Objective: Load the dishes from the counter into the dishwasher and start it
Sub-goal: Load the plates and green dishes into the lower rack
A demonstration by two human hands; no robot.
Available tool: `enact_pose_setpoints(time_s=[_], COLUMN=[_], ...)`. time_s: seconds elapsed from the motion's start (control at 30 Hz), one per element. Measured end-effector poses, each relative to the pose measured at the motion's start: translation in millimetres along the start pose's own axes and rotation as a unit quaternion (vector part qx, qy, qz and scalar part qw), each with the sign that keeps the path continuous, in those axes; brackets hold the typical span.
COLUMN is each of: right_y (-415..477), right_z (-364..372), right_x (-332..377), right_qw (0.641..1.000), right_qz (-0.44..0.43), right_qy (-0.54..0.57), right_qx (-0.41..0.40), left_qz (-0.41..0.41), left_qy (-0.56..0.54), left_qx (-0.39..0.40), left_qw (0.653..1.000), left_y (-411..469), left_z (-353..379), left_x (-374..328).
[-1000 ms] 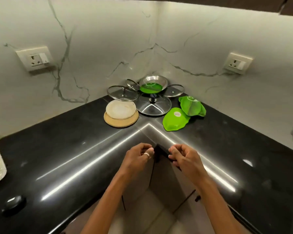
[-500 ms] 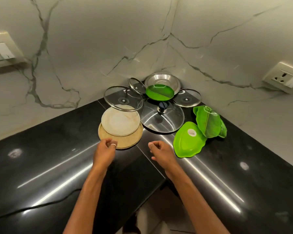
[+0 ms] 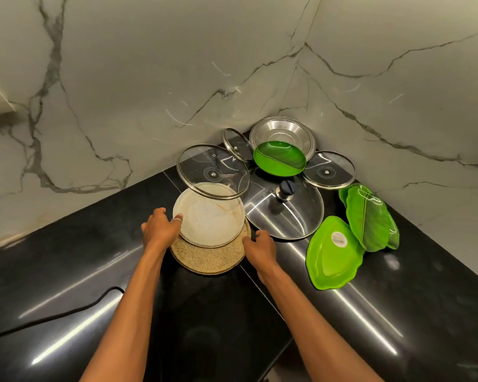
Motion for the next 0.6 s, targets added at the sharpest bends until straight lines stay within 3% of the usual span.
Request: enact_pose_setpoints(time_s=[0.23,0.33,0.53,0.6], right_y=[14.1,16.9,9.4,4.4], right_z=[11.0,12.2,7.8,2.9], right_x=[1.8,-3.3,-19.3,-28.4], right_qw=[1.0,0.997,0.978,0.981], right_qz=[0.021,0.044,0.075,0.061], right_qy=[0.006,0.063,0.175,0.167], right_qx=[0.004,0.018,0.085,0.075], left_qz=[0.005,-0.007,-0.017,-0.009], left_qy=[0.019,0.036,-0.022,-0.063], left_qx=[0.02,0.029,-0.01,-0.023], left_qw=[1.0,0.999,1.0,0.998], left_y=[8.2,5.9,-16.2,-29.4], left_z=[7.4,7.6,4.7,4.2], left_x=[-11.4,-8.7,11.4,12.6])
Point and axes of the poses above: each hand's wrist, its own y-axis towards the middle knuckle, its own z-axis out of the palm, x = y × z, the point moved 3 cm from there along y, towards the middle knuckle, and after that the axes turned 10 degrees about -y, right-handed, at the moved point
